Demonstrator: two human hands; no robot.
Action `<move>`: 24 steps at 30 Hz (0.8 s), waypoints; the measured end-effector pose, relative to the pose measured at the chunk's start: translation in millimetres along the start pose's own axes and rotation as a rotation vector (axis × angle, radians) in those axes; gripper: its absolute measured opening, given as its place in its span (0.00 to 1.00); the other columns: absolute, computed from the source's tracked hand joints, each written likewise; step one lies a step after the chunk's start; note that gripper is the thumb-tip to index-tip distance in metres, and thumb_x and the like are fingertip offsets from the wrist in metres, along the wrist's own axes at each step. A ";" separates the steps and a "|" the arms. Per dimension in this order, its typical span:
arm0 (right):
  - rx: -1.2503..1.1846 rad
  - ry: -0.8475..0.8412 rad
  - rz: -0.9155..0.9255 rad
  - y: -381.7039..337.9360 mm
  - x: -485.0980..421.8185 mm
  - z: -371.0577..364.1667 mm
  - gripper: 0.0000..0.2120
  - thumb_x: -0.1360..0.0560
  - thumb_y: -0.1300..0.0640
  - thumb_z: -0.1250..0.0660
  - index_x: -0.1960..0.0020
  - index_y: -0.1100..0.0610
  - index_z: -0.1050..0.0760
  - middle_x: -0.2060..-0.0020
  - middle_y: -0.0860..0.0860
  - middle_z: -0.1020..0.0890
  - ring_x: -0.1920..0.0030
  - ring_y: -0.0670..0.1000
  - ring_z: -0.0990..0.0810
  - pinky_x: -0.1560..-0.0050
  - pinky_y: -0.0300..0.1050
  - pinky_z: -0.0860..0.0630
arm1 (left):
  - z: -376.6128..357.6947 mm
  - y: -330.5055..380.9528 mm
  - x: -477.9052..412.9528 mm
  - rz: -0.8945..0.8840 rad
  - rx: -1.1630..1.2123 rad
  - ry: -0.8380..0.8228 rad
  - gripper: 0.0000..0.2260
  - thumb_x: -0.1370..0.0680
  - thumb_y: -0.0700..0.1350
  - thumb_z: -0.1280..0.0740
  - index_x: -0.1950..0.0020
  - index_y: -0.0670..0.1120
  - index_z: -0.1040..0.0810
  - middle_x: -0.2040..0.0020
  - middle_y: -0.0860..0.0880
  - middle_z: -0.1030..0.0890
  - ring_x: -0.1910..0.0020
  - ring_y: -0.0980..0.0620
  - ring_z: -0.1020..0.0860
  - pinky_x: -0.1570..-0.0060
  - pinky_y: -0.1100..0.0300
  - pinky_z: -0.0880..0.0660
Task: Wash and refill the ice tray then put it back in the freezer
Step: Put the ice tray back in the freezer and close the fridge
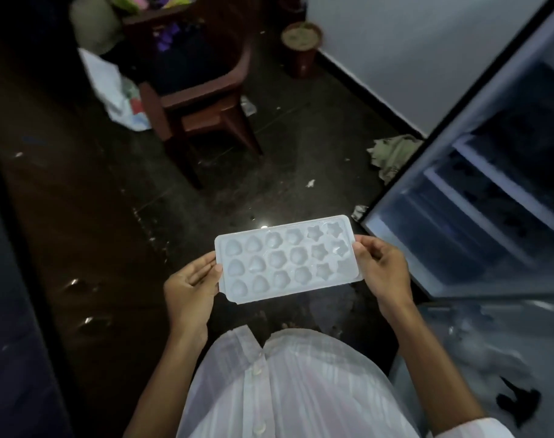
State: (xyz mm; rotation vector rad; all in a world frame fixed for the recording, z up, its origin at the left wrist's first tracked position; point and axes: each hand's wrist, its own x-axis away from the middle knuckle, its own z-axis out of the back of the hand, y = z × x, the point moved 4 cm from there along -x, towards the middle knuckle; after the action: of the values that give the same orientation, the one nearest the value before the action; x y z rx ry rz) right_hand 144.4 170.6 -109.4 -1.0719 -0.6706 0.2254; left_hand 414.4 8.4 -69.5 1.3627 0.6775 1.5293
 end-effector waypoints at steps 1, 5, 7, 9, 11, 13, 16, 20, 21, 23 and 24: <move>-0.018 0.048 -0.020 0.4 -1.8 10.3 0.09 0.23 0.52 0.33 0.45 0.51 0.18 0.55 0.44 0.14 0.55 0.44 0.15 0.50 0.50 0.17 | -13.2 6.6 -6.0 -0.006 -0.016 -0.043 0.12 0.24 0.37 0.28 0.43 0.47 0.17 0.50 0.51 0.14 0.52 0.54 0.15 0.55 0.61 0.18; -0.147 0.252 -0.092 5.2 -5.9 47.3 0.08 0.22 0.53 0.34 0.46 0.49 0.18 0.55 0.44 0.14 0.54 0.44 0.15 0.49 0.49 0.18 | -70.5 33.2 -25.8 -0.042 -0.081 -0.229 0.11 0.24 0.37 0.28 0.43 0.46 0.17 0.50 0.49 0.14 0.51 0.53 0.15 0.52 0.56 0.18; -0.212 0.346 -0.116 5.0 -5.5 62.0 0.07 0.21 0.54 0.34 0.47 0.49 0.18 0.54 0.46 0.14 0.53 0.46 0.15 0.49 0.50 0.18 | -100.3 47.2 -32.4 -0.073 -0.115 -0.314 0.11 0.24 0.37 0.28 0.43 0.46 0.17 0.50 0.50 0.14 0.51 0.54 0.15 0.52 0.58 0.18; -0.286 0.444 -0.145 3.0 -4.0 76.6 0.08 0.21 0.57 0.35 0.46 0.51 0.18 0.53 0.47 0.14 0.52 0.48 0.15 0.49 0.49 0.18 | -131.7 60.6 -36.8 -0.099 -0.142 -0.406 0.11 0.24 0.37 0.28 0.43 0.46 0.17 0.50 0.51 0.14 0.51 0.56 0.15 0.53 0.60 0.18; -0.347 0.553 -0.163 -2.5 -0.8 91.3 0.08 0.20 0.59 0.36 0.47 0.53 0.19 0.53 0.49 0.14 0.53 0.49 0.15 0.52 0.47 0.18 | -162.4 74.3 -38.6 -0.122 -0.170 -0.498 0.11 0.24 0.37 0.29 0.42 0.46 0.17 0.50 0.52 0.15 0.51 0.57 0.16 0.53 0.62 0.18; -0.389 0.668 -0.169 -7.7 1.8 105.1 0.09 0.20 0.60 0.37 0.50 0.51 0.19 0.53 0.50 0.14 0.54 0.49 0.16 0.56 0.42 0.20 | -192.1 87.4 -37.6 -0.145 -0.193 -0.587 0.11 0.24 0.37 0.29 0.42 0.46 0.18 0.51 0.53 0.15 0.51 0.57 0.16 0.52 0.61 0.18; -0.436 0.786 -0.194 -11.9 1.7 125.9 0.10 0.21 0.61 0.38 0.51 0.52 0.19 0.54 0.52 0.14 0.55 0.51 0.16 0.57 0.47 0.19 | -235.5 103.4 -34.0 -0.164 -0.212 -0.709 0.10 0.23 0.36 0.30 0.44 0.46 0.18 0.52 0.53 0.15 0.51 0.56 0.16 0.50 0.57 0.18; -0.477 0.907 -0.223 -15.9 2.6 154.8 0.11 0.20 0.61 0.40 0.51 0.52 0.19 0.54 0.52 0.14 0.52 0.54 0.15 0.52 0.51 0.18 | -289.0 118.9 -26.8 -0.175 -0.232 -0.843 0.10 0.23 0.36 0.30 0.43 0.44 0.18 0.49 0.47 0.15 0.49 0.51 0.16 0.47 0.54 0.19; -0.484 0.929 -0.221 -17.1 2.4 162.2 0.11 0.20 0.61 0.40 0.50 0.51 0.19 0.54 0.52 0.14 0.52 0.54 0.15 0.51 0.52 0.18 | -301.7 122.4 -23.6 -0.182 -0.237 -0.863 0.10 0.23 0.36 0.30 0.43 0.43 0.18 0.49 0.47 0.15 0.49 0.51 0.16 0.47 0.54 0.19; -0.504 0.966 -0.224 -19.5 0.3 177.3 0.11 0.20 0.61 0.40 0.50 0.51 0.19 0.54 0.52 0.14 0.51 0.54 0.15 0.49 0.53 0.18 | -326.2 129.8 -15.9 -0.203 -0.239 -0.896 0.09 0.23 0.36 0.30 0.43 0.43 0.18 0.49 0.47 0.15 0.50 0.52 0.16 0.49 0.56 0.19; -0.515 0.988 -0.223 -20.4 -1.8 185.0 0.11 0.19 0.61 0.40 0.50 0.51 0.19 0.53 0.53 0.14 0.51 0.55 0.15 0.49 0.53 0.18 | -337.7 133.1 -12.2 -0.209 -0.237 -0.910 0.09 0.23 0.36 0.30 0.44 0.43 0.17 0.50 0.47 0.15 0.50 0.53 0.16 0.49 0.57 0.19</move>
State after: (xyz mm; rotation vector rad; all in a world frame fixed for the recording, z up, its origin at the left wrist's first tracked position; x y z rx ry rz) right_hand 27.9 295.9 -36.0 -1.4038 0.0721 -0.6786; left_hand 52.8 5.0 -35.4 1.5468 0.0530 0.6642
